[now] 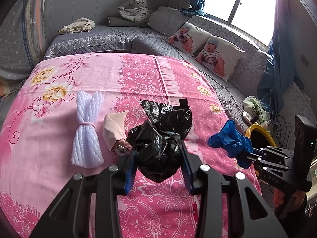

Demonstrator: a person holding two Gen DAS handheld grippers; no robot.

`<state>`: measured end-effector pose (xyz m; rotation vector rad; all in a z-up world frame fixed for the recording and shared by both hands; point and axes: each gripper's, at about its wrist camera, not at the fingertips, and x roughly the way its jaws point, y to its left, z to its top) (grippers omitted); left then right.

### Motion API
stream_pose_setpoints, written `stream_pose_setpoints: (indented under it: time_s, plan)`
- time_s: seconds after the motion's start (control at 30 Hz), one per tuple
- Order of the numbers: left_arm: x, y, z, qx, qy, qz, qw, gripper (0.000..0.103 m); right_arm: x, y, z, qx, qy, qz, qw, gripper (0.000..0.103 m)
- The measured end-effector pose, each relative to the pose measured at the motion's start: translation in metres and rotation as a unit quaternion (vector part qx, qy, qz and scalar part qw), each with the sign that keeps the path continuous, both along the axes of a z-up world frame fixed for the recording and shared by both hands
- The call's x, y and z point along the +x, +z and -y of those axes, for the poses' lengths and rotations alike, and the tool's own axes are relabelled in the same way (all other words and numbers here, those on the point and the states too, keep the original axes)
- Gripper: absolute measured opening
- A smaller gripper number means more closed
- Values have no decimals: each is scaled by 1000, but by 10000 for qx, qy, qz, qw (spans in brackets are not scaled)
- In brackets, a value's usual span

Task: Collect trash
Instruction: 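Carry the black bag and blue glove over the yellow bin opening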

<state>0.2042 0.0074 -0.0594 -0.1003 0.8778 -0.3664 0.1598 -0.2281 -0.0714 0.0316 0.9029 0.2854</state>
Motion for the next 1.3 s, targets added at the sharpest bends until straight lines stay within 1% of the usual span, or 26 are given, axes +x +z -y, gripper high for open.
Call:
stream_pose_setpoints:
  time_s: [0.33, 0.7, 1.03, 1.3]
  plan:
    - [-3, 3, 41, 14, -387, 7, 9992, 37, -5, 1, 36, 71, -339, 29, 9994, 16]
    - [-2, 4, 105, 31, -965, -15, 9953, 37, -18, 1, 97, -3, -945, 42, 9955, 16]
    - [-6, 3, 172, 4, -1547, -32, 9879, 37, -34, -7, 159, -34, -1597, -7, 9872, 16]
    - [-11, 2, 222, -55, -1939, -63, 9810, 37, -48, -8, 208, -61, -2161, 55, 9763, 16]
